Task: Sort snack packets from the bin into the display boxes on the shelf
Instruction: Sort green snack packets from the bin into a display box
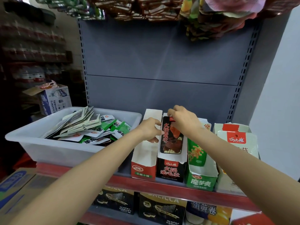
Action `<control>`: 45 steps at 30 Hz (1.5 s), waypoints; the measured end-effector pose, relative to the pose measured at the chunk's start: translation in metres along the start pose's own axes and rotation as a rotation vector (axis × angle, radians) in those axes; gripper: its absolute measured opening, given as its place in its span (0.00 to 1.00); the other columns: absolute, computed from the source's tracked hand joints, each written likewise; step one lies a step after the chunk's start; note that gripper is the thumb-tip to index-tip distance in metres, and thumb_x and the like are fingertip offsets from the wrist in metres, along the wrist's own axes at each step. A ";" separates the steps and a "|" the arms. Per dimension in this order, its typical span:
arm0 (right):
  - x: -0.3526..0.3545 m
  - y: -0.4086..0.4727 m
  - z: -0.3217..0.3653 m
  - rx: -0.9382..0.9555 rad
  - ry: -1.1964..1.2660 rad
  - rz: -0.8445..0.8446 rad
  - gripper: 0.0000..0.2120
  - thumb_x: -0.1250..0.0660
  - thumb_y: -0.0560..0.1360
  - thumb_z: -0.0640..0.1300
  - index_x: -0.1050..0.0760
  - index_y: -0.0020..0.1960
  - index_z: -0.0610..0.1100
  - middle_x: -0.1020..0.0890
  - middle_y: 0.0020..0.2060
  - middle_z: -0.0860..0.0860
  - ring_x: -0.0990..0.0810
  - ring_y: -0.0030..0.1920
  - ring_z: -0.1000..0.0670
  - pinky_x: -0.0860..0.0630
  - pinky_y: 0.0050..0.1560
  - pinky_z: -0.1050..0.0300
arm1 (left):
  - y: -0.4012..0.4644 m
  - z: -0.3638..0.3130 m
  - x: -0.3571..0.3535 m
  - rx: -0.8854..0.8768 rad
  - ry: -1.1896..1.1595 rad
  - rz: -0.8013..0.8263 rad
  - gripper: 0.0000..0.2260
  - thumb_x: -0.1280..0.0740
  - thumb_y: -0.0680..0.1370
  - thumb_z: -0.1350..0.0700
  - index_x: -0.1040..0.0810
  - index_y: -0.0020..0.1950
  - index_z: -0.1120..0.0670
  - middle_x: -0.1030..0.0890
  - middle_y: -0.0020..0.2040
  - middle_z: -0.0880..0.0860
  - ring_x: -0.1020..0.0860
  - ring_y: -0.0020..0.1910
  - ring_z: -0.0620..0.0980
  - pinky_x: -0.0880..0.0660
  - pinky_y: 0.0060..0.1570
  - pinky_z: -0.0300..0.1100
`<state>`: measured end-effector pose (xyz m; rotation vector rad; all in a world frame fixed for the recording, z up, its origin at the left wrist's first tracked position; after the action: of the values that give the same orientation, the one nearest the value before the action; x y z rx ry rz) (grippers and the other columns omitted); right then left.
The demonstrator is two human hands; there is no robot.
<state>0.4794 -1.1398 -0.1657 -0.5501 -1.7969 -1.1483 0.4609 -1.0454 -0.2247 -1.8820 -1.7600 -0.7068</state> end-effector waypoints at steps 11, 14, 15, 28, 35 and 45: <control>0.013 -0.008 0.043 -0.007 0.490 -0.061 0.11 0.36 0.77 0.43 0.23 0.58 0.44 0.23 0.54 0.48 0.23 0.54 0.49 0.26 0.51 0.55 | -0.066 0.019 0.109 -0.276 0.183 -0.569 0.08 0.35 0.75 0.62 0.21 0.52 0.52 0.19 0.45 0.47 0.22 0.42 0.46 0.26 0.47 0.41; 0.008 -0.003 0.086 0.080 0.545 0.018 0.11 0.36 0.77 0.43 0.23 0.58 0.43 0.21 0.55 0.47 0.23 0.54 0.48 0.27 0.54 0.55 | -0.082 0.049 0.145 -0.268 0.374 -0.592 0.09 0.31 0.74 0.60 0.20 0.54 0.54 0.19 0.50 0.51 0.23 0.50 0.47 0.29 0.53 0.40; 0.003 0.000 0.101 0.108 0.543 0.057 0.12 0.36 0.76 0.43 0.23 0.59 0.43 0.22 0.56 0.46 0.23 0.55 0.47 0.28 0.56 0.54 | -0.083 0.061 0.153 -0.236 0.452 -0.561 0.13 0.29 0.73 0.57 0.21 0.57 0.54 0.20 0.54 0.52 0.23 0.55 0.50 0.29 0.57 0.44; -0.049 0.028 0.189 0.151 0.165 0.498 0.32 0.28 0.69 0.56 0.35 0.67 0.46 0.24 0.60 0.46 0.25 0.58 0.44 0.30 0.46 0.53 | -0.067 0.147 0.168 0.061 0.372 -0.233 0.30 0.24 0.69 0.50 0.29 0.69 0.47 0.27 0.69 0.49 0.30 0.68 0.49 0.35 0.68 0.42; -0.055 0.030 0.196 0.212 0.227 0.571 0.31 0.28 0.69 0.54 0.35 0.66 0.44 0.23 0.55 0.46 0.27 0.49 0.47 0.29 0.47 0.55 | -0.068 0.147 0.168 -0.002 0.270 -0.290 0.29 0.24 0.69 0.52 0.28 0.69 0.48 0.29 0.69 0.46 0.31 0.68 0.46 0.37 0.62 0.35; -0.066 0.035 0.195 0.190 0.301 0.616 0.36 0.26 0.68 0.55 0.37 0.70 0.44 0.24 0.61 0.47 0.26 0.58 0.45 0.28 0.60 0.52 | -0.075 0.145 0.162 0.039 0.344 -0.246 0.41 0.26 0.61 0.34 0.32 0.71 0.46 0.33 0.72 0.45 0.34 0.70 0.46 0.37 0.69 0.46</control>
<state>0.4495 -0.9458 -0.2373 -0.7093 -1.3211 -0.5914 0.4018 -0.8234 -0.2298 -1.4285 -1.7761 -1.0114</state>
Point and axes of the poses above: each hand's wrist, its own y-axis towards the middle knuckle, its own x-axis out of the back of the hand, z = x × y, the point moved 10 cm from there along y, towards the middle knuckle
